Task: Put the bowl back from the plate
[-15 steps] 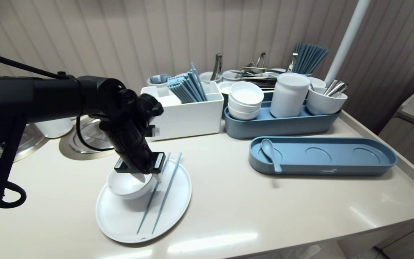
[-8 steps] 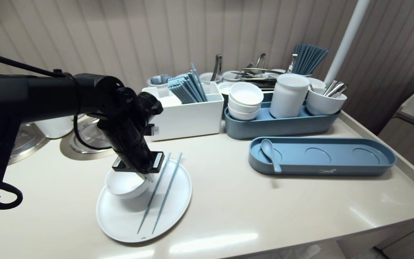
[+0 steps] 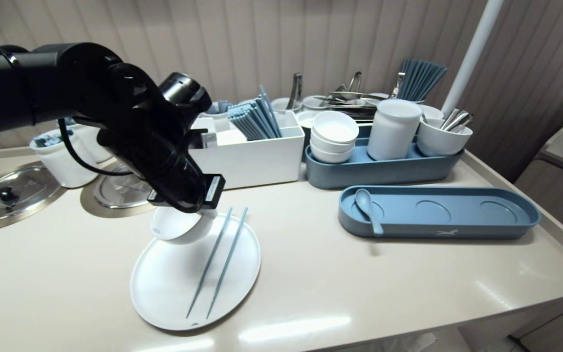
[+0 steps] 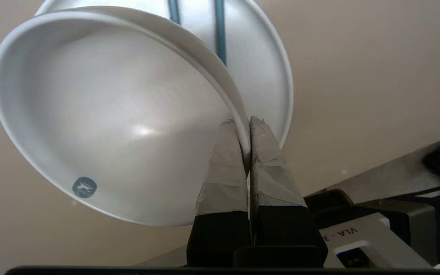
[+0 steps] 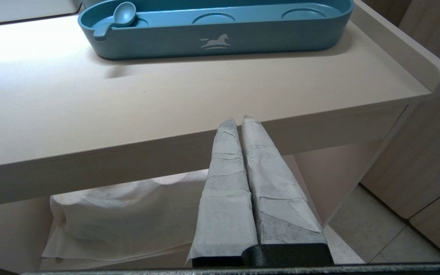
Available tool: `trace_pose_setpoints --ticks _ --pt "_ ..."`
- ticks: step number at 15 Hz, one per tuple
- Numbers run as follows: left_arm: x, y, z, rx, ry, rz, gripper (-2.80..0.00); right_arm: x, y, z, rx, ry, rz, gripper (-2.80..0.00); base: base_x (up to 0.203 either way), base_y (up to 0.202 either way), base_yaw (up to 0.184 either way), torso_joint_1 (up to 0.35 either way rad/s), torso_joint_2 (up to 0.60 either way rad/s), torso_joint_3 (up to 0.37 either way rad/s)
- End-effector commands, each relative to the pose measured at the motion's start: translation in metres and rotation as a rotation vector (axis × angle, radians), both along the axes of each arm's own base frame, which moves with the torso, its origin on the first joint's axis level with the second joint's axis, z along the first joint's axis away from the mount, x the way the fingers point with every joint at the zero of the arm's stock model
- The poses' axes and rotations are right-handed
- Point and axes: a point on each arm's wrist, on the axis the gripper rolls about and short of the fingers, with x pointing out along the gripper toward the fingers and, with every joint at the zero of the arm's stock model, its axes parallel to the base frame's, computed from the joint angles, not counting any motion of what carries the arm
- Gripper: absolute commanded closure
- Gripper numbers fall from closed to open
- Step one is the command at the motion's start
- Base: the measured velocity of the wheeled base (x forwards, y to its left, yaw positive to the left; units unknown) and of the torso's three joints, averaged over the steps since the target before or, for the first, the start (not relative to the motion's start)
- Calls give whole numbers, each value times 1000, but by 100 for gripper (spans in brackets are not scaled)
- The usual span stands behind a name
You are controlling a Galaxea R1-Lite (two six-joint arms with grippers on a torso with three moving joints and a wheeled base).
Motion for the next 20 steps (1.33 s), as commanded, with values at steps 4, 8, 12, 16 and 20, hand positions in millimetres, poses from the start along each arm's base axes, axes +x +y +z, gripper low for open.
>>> trace_pose_setpoints --ticks 4,8,12,16,20 --pt "-24 -46 16 -39 -151 -197 0 0 0 0 0 -1 0 0 0 0 0 0 0 0" --pt "-10 -92 -9 -8 -242 -282 0 0 0 0 0 -1 0 0 0 0 0 0 0 0" --pt "-17 -92 -3 -18 -257 -289 0 0 0 0 0 0 0 0 0 0 0 0 0 0" --pt "-22 -88 4 -33 -267 -278 0 0 0 0 0 -1 0 0 68 0 0 -7 -2 4" --pt "-27 -84 7 -32 -265 -278 0 0 0 0 0 0 0 0 189 0 3 8 4 -1"
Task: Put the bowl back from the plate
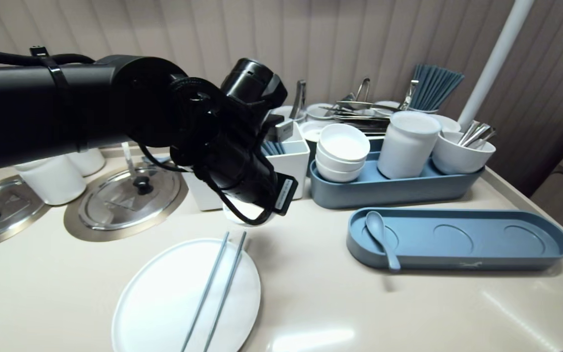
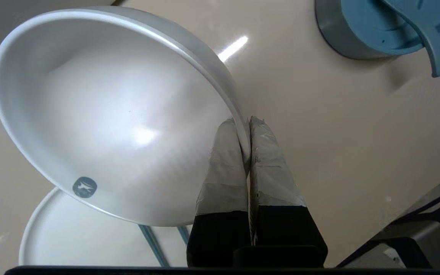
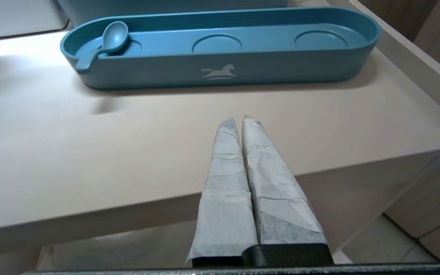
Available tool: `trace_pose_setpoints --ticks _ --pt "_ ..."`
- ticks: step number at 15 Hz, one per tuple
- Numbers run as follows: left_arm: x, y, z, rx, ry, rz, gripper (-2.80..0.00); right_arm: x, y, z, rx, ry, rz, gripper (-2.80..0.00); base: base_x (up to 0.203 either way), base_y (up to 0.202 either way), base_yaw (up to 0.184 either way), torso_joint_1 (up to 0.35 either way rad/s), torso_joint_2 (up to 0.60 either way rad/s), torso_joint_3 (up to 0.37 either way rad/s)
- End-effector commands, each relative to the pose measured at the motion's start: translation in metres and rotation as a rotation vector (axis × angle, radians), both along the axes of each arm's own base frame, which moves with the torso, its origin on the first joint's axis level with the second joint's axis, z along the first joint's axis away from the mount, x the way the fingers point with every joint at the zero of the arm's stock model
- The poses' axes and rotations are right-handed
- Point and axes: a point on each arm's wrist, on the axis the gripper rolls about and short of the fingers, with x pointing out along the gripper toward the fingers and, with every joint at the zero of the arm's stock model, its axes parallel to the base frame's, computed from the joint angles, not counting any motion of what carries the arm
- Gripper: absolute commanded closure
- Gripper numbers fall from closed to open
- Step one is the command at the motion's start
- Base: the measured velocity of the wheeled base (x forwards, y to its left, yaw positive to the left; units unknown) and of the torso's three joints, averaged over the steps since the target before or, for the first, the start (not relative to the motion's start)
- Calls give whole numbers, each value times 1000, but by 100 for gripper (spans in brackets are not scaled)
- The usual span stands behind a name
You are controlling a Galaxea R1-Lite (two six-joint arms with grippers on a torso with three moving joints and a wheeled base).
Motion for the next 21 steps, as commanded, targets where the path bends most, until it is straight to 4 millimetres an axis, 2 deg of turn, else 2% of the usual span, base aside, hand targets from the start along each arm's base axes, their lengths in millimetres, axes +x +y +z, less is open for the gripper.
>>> trace_pose_setpoints --ticks 1,3,5,10,12,14,18,19,21 --pt "-6 3 4 0 0 -3 0 0 0 0 0 1 1 0 84 0 3 7 2 -6" --pt "-8 1 3 -6 7 -2 0 0 0 0 0 -1 1 0 0 0 0 0 0 0" --pt "-8 -5 -6 14 38 -8 0 0 0 0 0 1 1 0 0 0 0 0 0 0" --pt "3 -50 -67 135 147 -65 0 0 0 0 0 1 1 0 0 0 0 0 0 0" --pt "0 -70 -86 192 132 -76 0 0 0 0 0 1 1 0 0 0 0 0 0 0" --pt "1 -81 -95 222 89 -70 0 0 0 0 0 1 1 0 0 0 0 0 0 0" --pt "2 -82 -97 245 65 -99 0 0 0 0 0 0 1 0 0 0 0 0 0 0" --pt "2 -82 -96 246 62 -100 -280 0 0 0 0 0 1 0 0 0 0 0 0 0" --pt "2 -81 -96 245 61 -98 -280 0 0 0 0 1 1 0 0 0 0 0 0 0"
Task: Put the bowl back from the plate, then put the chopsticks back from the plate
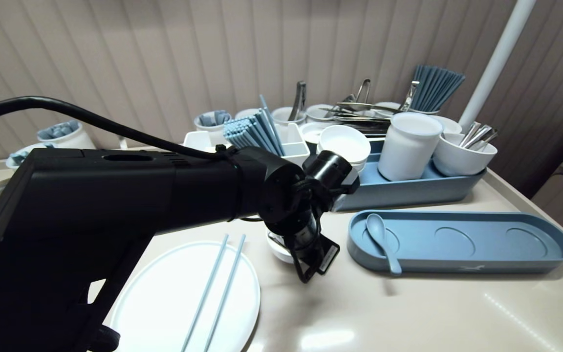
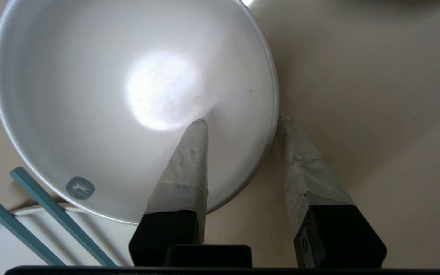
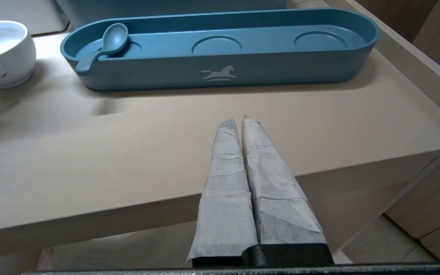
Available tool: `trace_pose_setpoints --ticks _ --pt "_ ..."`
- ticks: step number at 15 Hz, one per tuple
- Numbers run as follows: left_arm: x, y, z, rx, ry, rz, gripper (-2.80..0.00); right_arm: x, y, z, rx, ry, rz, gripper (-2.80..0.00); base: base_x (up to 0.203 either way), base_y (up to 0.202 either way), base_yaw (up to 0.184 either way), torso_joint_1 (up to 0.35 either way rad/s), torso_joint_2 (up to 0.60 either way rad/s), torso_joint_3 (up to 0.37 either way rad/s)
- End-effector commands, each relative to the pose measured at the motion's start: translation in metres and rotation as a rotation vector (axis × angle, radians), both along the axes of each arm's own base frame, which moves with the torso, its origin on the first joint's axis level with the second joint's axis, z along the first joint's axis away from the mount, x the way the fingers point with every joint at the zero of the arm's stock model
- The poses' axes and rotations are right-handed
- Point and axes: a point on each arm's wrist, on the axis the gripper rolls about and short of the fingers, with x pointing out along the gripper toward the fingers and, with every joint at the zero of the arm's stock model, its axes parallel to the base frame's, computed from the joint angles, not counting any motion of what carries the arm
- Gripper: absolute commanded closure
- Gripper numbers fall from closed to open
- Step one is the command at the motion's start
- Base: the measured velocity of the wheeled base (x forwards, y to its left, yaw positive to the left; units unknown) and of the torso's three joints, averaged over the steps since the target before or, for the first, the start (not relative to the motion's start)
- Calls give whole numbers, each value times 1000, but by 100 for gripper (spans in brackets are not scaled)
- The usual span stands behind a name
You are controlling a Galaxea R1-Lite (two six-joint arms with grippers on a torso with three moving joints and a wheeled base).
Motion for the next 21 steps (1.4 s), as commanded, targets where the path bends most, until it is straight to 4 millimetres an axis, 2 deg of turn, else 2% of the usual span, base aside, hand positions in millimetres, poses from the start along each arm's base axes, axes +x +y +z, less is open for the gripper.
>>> trace_pose_setpoints --ticks 1,3,5,6,10,13,15,17,19,21 --pt "0 0 -2 8 0 4 -280 0 0 0 0 0 0 0 0 0 0 0 0 0" --pt "1 -1 1 7 -35 20 -280 0 0 0 0 0 0 0 0 0 0 0 0 0" --pt "0 2 18 -41 -96 40 -280 0 0 0 0 1 0 0 0 0 0 0 0 0" --pt "-4 6 35 -86 -135 55 0 0 0 0 0 0 0 0 0 0 0 0 0 0" --pt "-29 36 103 -264 -249 114 0 0 0 0 0 0 0 0 0 0 0 0 0 0" --pt "-55 69 133 -333 -249 164 0 0 0 0 0 0 0 0 0 0 0 0 0 0" --pt "-67 96 138 -339 -211 238 0 0 0 0 0 1 0 0 0 0 0 0 0 0" --pt "-64 128 131 -260 -138 347 0 0 0 0 0 1 0 0 0 0 0 0 0 0" --pt "-50 150 121 -218 -81 423 0 0 0 0 0 0 0 0 0 0 0 0 0 0" --pt "-34 162 108 -160 -39 447 0 0 0 0 0 0 0 0 0 0 0 0 0 0"
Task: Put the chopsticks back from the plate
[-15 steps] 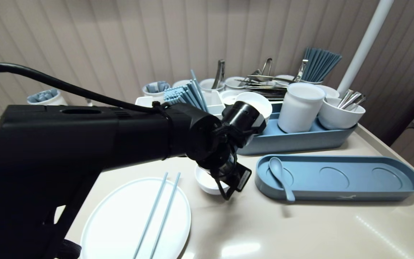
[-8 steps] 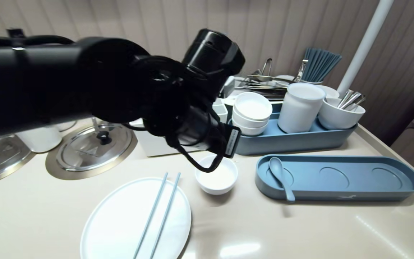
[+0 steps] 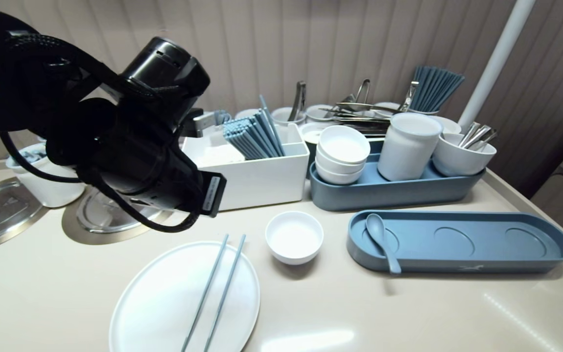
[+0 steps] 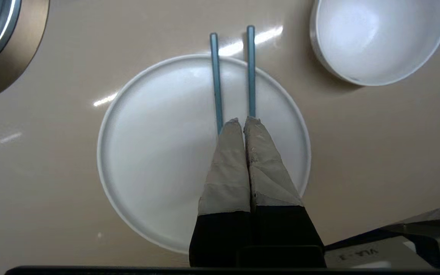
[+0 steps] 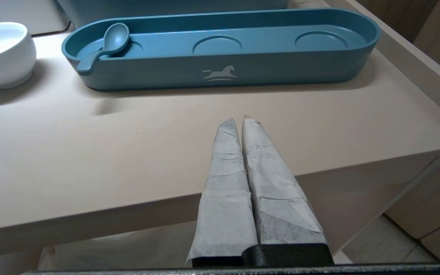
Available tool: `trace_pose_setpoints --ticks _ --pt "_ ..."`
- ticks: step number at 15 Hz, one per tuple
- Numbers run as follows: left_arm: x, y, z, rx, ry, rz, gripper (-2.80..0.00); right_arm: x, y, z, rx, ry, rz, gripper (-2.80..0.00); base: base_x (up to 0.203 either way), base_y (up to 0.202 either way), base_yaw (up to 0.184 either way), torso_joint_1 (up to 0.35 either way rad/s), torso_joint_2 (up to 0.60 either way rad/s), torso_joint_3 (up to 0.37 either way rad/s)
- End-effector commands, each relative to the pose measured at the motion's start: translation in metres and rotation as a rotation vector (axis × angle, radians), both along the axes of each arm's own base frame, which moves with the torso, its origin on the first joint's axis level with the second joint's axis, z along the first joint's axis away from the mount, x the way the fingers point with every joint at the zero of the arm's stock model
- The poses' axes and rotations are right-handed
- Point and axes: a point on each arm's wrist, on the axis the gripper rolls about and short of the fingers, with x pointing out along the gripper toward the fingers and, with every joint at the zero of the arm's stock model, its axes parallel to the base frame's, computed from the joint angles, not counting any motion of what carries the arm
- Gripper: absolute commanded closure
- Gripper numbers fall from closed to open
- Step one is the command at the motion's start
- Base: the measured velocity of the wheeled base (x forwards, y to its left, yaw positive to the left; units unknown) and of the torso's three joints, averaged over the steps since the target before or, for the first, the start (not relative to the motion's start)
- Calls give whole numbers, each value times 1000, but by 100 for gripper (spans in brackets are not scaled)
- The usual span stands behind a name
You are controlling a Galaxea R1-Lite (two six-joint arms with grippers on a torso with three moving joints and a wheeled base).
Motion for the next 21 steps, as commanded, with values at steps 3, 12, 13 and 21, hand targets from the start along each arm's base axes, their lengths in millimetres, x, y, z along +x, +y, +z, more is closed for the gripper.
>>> trace_pose_setpoints --ticks 3,12,13,21 --pt "17 7 -27 7 195 -83 0 0 0 0 0 0 0 0 0 0 0 0 0 0" --pt "65 -18 -111 116 464 -115 -280 0 0 0 0 1 0 0 0 0 0 0 0 0" --pt "69 -20 -116 118 475 -106 -280 0 0 0 0 0 0 0 0 0 0 0 0 0" --pt "82 -21 -135 185 483 -42 -280 0 0 0 0 1 0 0 0 0 0 0 0 0"
